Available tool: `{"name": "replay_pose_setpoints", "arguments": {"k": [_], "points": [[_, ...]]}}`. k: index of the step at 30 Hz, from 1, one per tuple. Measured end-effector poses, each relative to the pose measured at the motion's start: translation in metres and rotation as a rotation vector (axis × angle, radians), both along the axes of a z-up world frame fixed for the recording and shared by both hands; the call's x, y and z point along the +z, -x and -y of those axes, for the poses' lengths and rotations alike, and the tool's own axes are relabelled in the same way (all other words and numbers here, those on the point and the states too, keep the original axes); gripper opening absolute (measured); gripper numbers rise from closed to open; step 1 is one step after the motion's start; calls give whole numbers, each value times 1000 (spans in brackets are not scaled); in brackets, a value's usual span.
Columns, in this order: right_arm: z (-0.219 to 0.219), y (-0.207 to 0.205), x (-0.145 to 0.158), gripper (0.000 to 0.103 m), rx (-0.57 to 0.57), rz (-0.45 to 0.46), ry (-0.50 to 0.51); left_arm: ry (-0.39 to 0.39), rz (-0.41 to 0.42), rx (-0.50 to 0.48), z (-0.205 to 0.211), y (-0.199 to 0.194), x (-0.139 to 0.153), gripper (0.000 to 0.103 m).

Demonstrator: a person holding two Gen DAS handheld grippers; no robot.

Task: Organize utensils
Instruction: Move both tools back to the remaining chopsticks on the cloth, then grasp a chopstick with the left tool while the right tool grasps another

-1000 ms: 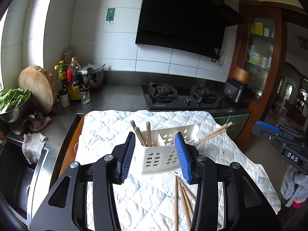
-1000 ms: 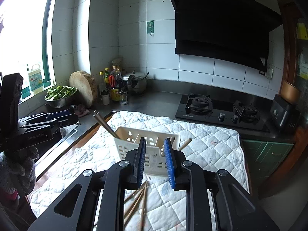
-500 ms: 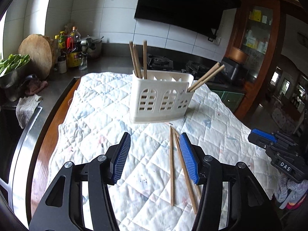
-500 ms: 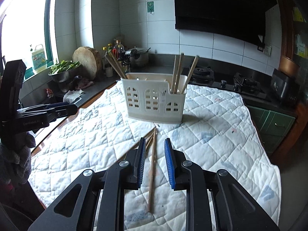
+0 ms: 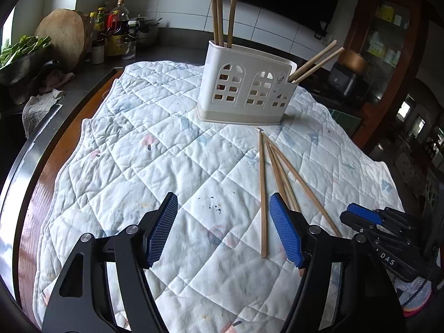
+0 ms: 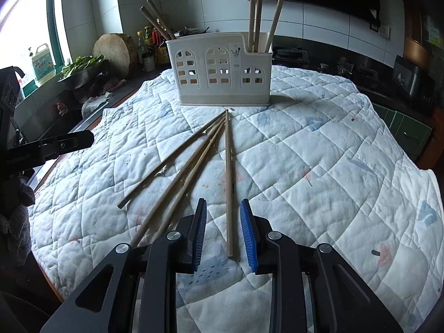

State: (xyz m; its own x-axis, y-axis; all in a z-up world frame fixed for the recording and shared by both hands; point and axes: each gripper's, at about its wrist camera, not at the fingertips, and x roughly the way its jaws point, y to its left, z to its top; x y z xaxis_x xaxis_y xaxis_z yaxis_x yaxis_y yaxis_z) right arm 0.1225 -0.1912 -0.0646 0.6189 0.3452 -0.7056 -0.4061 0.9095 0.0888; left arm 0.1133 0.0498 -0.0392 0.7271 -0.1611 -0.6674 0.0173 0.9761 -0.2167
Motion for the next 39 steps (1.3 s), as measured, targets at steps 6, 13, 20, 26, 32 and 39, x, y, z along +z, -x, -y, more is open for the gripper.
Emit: {"name": "replay_pose_setpoints", "arguments": {"k": [6,13,20,26,32,39], "points": [[-3,-6,-14,25,1,-41,21,4,-25,-5,3,2,-12,73],[-5,-16,-24,23,-7,-82,28,-9,-26,-21,7,4,-15,73],[-8,-22,-27,17,-10,-95,55,-6,-42,-37,12,3,-20,71],[-12,-17,-28,7,-9,-67,100,-13,-55,-70,22,2,-25,59],[-8,-13,-24,7,-12,-52,81,-11,-79,-117,35,-1,-33,46],[0,-3,-1,7,-15,1,36,-3,-104,-163,50,-12,-41,37]]}}
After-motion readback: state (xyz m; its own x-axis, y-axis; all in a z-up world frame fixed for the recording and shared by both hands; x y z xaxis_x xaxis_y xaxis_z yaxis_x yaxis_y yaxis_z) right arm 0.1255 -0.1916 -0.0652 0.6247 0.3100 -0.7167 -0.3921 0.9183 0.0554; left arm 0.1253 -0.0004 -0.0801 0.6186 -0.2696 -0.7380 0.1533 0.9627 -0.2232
